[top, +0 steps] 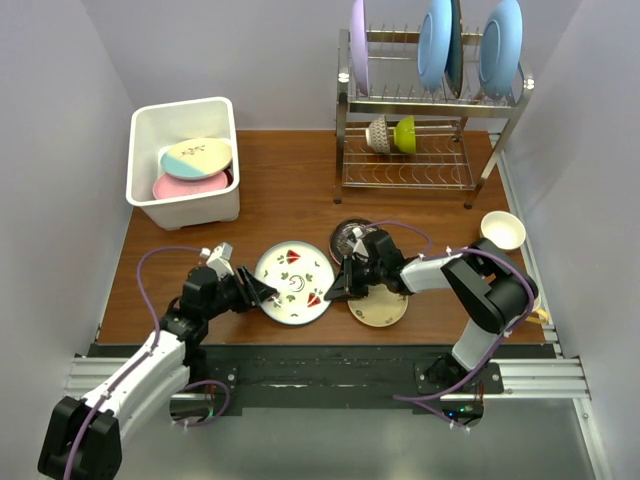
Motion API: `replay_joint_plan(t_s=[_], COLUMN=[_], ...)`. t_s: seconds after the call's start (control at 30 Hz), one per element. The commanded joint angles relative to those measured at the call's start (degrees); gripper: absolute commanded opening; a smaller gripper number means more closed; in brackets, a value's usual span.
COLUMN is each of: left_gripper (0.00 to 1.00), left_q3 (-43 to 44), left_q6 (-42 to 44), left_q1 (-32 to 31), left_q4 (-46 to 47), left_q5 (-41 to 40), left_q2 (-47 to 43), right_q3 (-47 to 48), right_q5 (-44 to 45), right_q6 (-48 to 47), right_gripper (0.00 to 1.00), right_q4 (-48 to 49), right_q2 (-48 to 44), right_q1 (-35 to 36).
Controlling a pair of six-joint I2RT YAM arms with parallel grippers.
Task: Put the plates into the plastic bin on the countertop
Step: Place the plate in the plastic bin.
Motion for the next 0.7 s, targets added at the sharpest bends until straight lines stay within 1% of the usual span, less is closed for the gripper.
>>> replay_joint_plan(t_s=[0.0,0.13,0.3,0.37,0.5,0.6,0.67], left_gripper=[0.49,0.42,0.40,0.40,0.47,0.48,0.48], left_q3=[5.63,6.59,6.69,6.60,6.25,6.42,6.51], left_q6=[0.67,2.25,3.22,3.14,2.43,2.26,2.00], left_q1=[-1.04,-1.13,-1.22,-1.39,-1.92,-2.45,-2.89], left_q4=[10.55,8.53,7.21,7.56,9.76,10.81,11.43], left_q5=[13.45,13.45,13.10,13.10,14.50,14.42,14.24], left_q2=[1.05,1.76,1.93,2.02,2.81,3.69,4.30], right_q3=[0.09,0.09,-0.08,-0.26,-0.79,-0.96,-0.96], right_q5=[0.40,0.40,-0.30,-1.00,-1.88,-2.06,-2.15], right_q6=[-2.88,-3.05,-2.70,-2.61,-2.61,-2.79,-2.88], right_gripper=[0.00,0.00,0.00,0.00,0.00,0.00,0.00], right_q4=[2.06,2.23,3.29,4.08,5.57,5.75,5.84], right_q2=[-1.99,-2.26,-3.13,-3.75,-4.72,-5.33,-5.51], right_q1=[1.89,1.90,1.90,1.89,1.90,1.81,1.81])
